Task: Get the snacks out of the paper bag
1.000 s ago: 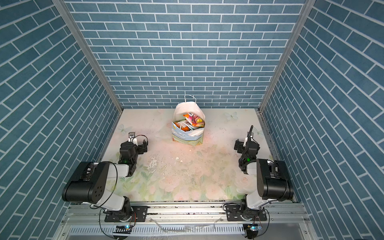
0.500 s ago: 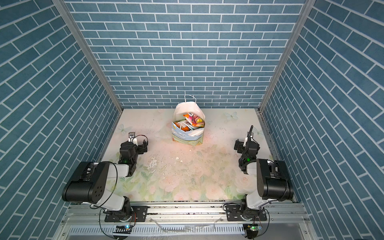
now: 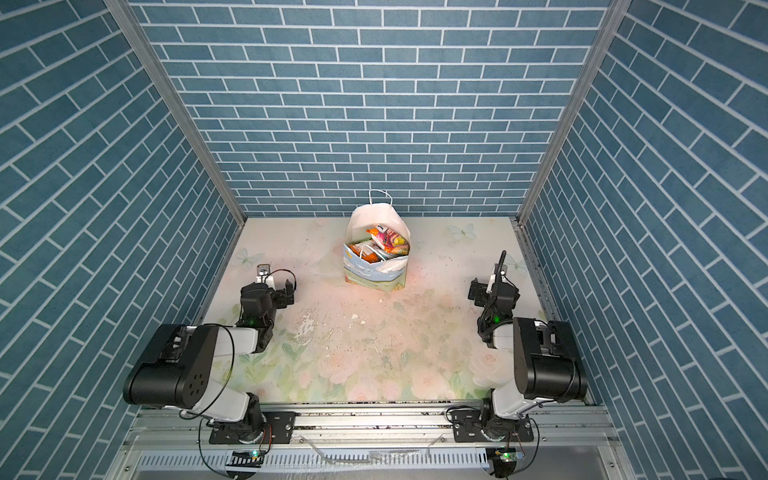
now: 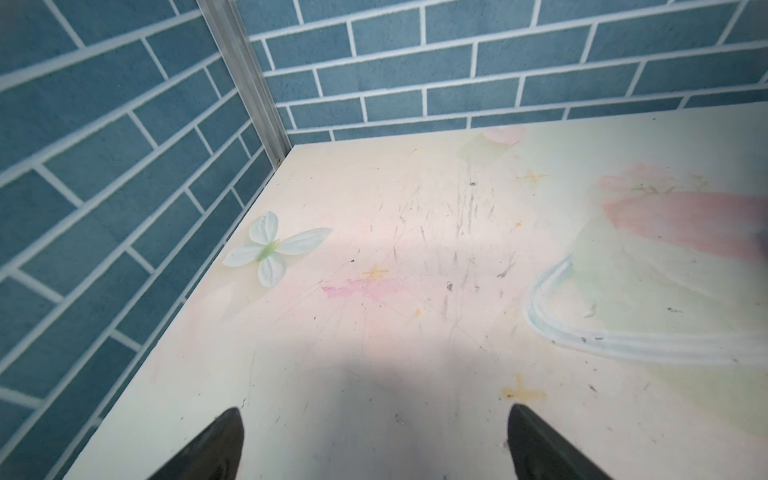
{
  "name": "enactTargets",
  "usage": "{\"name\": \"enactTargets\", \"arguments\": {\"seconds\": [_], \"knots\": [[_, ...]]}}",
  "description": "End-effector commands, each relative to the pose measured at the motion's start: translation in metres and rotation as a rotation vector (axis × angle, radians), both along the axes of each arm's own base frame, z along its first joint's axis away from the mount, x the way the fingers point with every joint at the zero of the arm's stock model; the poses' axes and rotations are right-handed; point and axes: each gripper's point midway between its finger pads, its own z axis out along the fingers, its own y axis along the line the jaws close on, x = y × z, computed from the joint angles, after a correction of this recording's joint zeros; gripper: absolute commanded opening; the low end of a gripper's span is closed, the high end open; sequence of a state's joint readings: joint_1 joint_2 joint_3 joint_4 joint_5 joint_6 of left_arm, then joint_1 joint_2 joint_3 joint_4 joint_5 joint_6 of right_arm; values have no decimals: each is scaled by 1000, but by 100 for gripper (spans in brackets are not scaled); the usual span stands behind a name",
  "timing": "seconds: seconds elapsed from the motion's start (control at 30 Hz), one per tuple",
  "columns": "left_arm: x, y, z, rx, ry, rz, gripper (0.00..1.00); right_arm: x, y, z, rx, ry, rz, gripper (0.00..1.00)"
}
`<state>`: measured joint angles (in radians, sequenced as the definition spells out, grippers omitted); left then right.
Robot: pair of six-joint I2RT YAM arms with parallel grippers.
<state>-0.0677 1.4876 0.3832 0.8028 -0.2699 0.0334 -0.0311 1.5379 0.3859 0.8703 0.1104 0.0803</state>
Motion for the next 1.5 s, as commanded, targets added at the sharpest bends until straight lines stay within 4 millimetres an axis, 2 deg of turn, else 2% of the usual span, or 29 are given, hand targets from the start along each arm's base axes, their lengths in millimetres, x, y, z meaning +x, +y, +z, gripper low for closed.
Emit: {"name": "enactTargets", "arguments": {"seconds": [0.0,0.07,0.13,0.23,0.33,0.4,0.5,0.6,0.73,0.8,0.93,1.1,1.3,1.47], "knots": [[-5,18,26,26,-2,141,100,-1,-10,10,-21,-1,-58,99],[-15,27,36,8,16,225,100,-5,-9,19,-29,-4,-59,99],[-22,27,47,-41,8,252,100,-9,-8,29,-45,-20,-65,99],[-31,14,69,-90,10,238,99,-16,-5,45,-39,-21,-70,99],[-38,-6,97,-123,15,211,100,-22,-4,63,58,-48,-101,99],[-36,-27,118,-152,4,152,99,-25,4,73,160,-44,-90,99],[-26,-81,152,-246,-33,-90,99,-27,33,86,326,30,14,99],[-22,-118,182,-340,-26,-248,100,-39,58,93,440,72,117,99],[-23,-159,203,-345,57,-384,100,-65,64,84,472,119,137,98],[-23,-185,210,-370,107,-482,100,-78,64,74,477,166,124,97],[-18,-217,213,-369,180,-557,100,-96,68,61,490,212,133,95],[5,-226,205,-304,220,-515,100,-105,66,51,475,234,125,94],[28,-246,208,-317,237,-550,98,-108,71,53,479,255,156,91],[44,-253,202,-301,266,-538,97,-112,73,53,482,268,167,89]]}}
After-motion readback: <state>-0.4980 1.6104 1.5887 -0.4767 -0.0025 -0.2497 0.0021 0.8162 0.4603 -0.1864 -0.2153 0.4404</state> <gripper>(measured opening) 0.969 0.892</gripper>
